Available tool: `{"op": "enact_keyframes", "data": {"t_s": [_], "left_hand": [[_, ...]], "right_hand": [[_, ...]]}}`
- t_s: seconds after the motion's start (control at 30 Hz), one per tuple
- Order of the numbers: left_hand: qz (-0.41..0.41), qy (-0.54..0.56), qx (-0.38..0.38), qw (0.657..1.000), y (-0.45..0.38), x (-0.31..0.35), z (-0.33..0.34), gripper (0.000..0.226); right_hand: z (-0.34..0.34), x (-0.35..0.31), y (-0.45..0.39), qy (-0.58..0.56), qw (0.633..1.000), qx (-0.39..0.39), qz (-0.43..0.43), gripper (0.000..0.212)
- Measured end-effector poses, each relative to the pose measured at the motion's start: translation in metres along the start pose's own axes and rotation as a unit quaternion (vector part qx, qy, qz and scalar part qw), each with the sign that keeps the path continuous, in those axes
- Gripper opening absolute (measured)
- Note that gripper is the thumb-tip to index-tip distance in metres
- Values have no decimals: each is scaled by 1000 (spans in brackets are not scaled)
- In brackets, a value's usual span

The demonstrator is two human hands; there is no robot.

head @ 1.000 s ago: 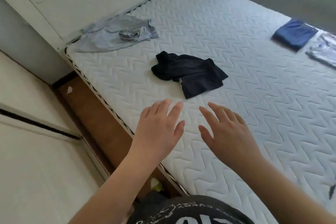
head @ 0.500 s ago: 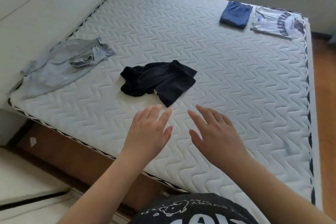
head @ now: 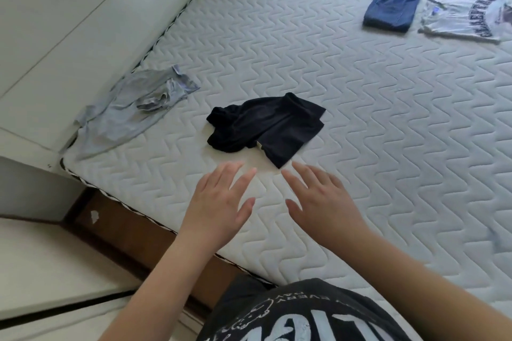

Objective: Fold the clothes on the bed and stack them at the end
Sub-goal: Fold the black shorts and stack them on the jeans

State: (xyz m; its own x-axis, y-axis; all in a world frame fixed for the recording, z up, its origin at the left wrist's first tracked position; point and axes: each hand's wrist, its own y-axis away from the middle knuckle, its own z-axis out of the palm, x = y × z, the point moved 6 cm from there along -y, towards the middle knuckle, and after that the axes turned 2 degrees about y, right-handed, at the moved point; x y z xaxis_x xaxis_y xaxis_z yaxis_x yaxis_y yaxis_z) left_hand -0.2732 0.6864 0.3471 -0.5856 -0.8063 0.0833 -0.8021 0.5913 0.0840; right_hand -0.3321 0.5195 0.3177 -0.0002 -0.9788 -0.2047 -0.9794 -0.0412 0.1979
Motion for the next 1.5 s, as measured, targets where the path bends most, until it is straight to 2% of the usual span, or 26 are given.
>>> {"op": "enact_keyframes", "data": {"t_s": [0.13,0.27,0.53,0.63,0.87,1.07,1.3,1.5], "left_hand": [[1,15,-2,1000,-13,-29,7,53],[36,22,-3,999,-32,-73,18,53],[107,18,-61,992,-83,-230,50,59],[125,11,-86,988,-102,-267,61,60],[187,37,-126,973,-128,-262,92,60],[212,27,-142,967,-162,-240,136,57],[198,6,-184,963,-210,-236,198,59],[187,-6,-187,964,-248,-237,260,61]], "right_hand": [[5,-14,-29,-5,1000,7,18,58],[14,-34,-65,0,998,16,62,59],[42,-102,-130,18,982,2,190,60],[49,-121,-144,25,976,-26,215,60],[64,-131,-187,-1,966,-19,258,62],[104,-103,-225,-21,962,-36,269,62],[159,-52,-270,-26,960,-65,269,63],[216,-11,-318,-22,966,-80,243,70]]}}
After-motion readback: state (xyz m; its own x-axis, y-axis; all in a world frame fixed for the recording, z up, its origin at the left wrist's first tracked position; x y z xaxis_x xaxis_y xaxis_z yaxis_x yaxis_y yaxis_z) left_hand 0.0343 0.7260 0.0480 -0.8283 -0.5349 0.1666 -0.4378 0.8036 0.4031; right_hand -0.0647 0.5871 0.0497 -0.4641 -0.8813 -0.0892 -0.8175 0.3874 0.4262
